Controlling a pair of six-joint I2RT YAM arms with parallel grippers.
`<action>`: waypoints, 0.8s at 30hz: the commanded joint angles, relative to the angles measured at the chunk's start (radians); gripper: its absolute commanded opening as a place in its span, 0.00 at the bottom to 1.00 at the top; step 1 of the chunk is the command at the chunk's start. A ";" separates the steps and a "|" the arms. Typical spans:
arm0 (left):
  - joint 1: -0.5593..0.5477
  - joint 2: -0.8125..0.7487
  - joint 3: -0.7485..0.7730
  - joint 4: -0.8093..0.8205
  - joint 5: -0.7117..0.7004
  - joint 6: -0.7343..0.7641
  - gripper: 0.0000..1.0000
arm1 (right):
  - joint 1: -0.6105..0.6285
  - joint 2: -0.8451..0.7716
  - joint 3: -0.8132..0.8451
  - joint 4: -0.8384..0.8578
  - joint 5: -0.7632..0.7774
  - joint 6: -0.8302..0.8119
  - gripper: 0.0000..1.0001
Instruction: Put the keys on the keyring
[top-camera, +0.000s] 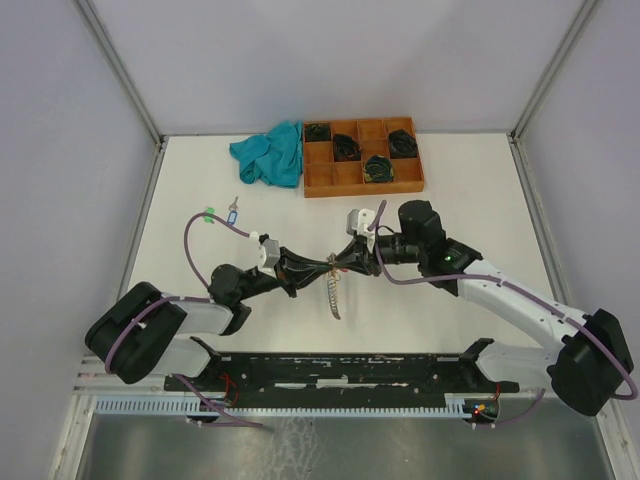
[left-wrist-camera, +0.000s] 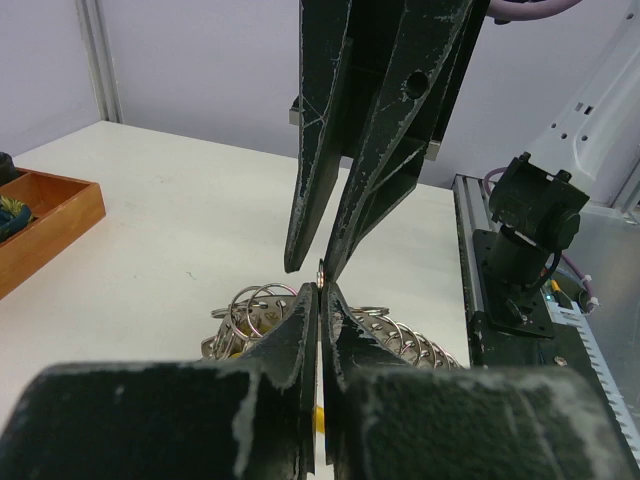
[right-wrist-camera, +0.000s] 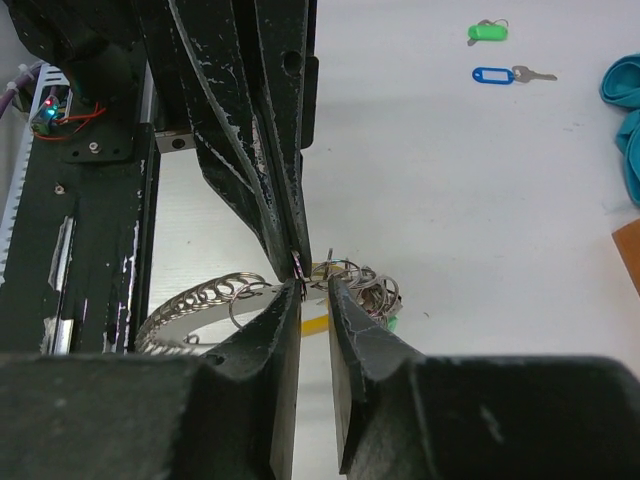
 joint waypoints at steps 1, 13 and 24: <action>-0.002 -0.032 0.020 0.214 0.013 -0.027 0.03 | -0.007 0.019 0.000 0.056 -0.036 0.016 0.23; -0.004 -0.025 0.031 0.214 0.028 -0.026 0.03 | -0.008 0.054 0.013 0.071 -0.098 0.024 0.07; -0.002 -0.046 0.018 0.026 -0.116 0.074 0.29 | -0.011 0.020 0.028 -0.034 -0.003 -0.029 0.01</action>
